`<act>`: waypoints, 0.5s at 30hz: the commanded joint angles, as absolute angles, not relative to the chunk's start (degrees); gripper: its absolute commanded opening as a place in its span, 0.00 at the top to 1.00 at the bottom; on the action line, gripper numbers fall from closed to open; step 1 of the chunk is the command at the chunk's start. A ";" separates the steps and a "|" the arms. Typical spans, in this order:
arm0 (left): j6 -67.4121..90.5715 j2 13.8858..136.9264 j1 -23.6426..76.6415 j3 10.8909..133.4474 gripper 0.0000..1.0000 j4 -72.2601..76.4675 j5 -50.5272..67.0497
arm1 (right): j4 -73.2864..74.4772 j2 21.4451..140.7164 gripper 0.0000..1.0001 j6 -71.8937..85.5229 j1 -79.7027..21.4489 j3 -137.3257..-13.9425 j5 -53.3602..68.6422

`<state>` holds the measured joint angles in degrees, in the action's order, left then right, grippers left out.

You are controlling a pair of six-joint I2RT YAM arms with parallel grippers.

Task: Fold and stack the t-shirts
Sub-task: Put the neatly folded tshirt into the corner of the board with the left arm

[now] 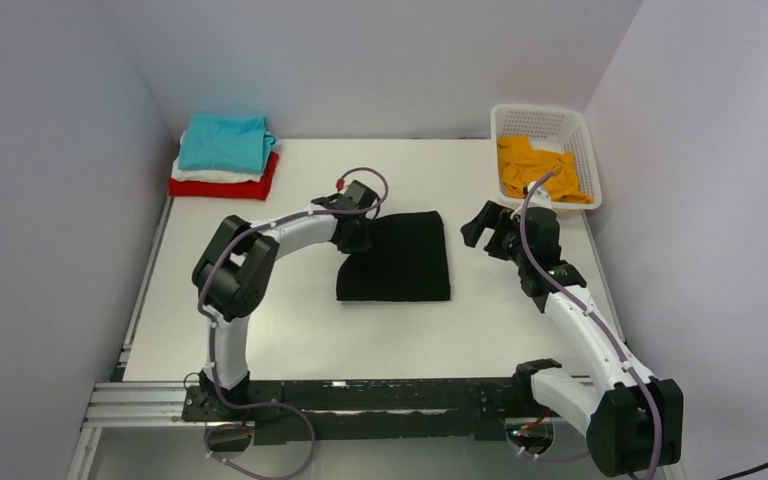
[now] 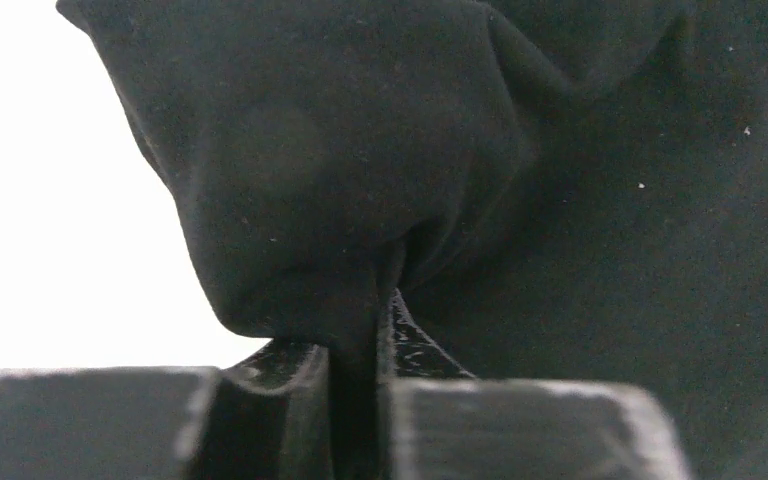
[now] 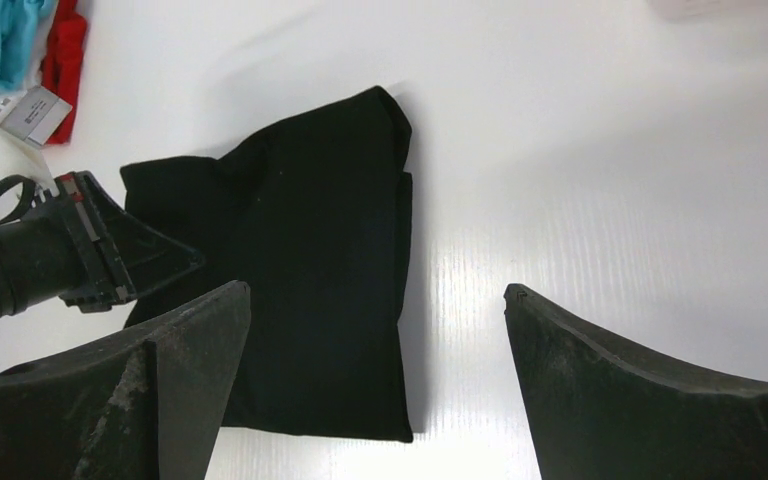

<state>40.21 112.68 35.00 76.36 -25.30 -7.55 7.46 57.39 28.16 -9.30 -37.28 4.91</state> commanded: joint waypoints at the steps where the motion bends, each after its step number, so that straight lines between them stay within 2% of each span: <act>1: 41.38 119.17 36.84 82.16 1.00 -36.31 -15.12 | 6.73 55.90 0.00 26.54 -9.09 -38.41 2.00; 9: 32.30 124.48 35.77 100.49 1.00 -46.19 -38.26 | 7.60 55.66 0.00 25.63 -9.10 -38.61 0.02; 15: 21.03 124.73 28.99 106.04 1.00 -37.99 -42.20 | 6.01 55.45 0.00 24.17 -9.20 -37.79 0.05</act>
<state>30.70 125.64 34.22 102.13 -42.70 -33.61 7.73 56.53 26.00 -9.30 -37.28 1.41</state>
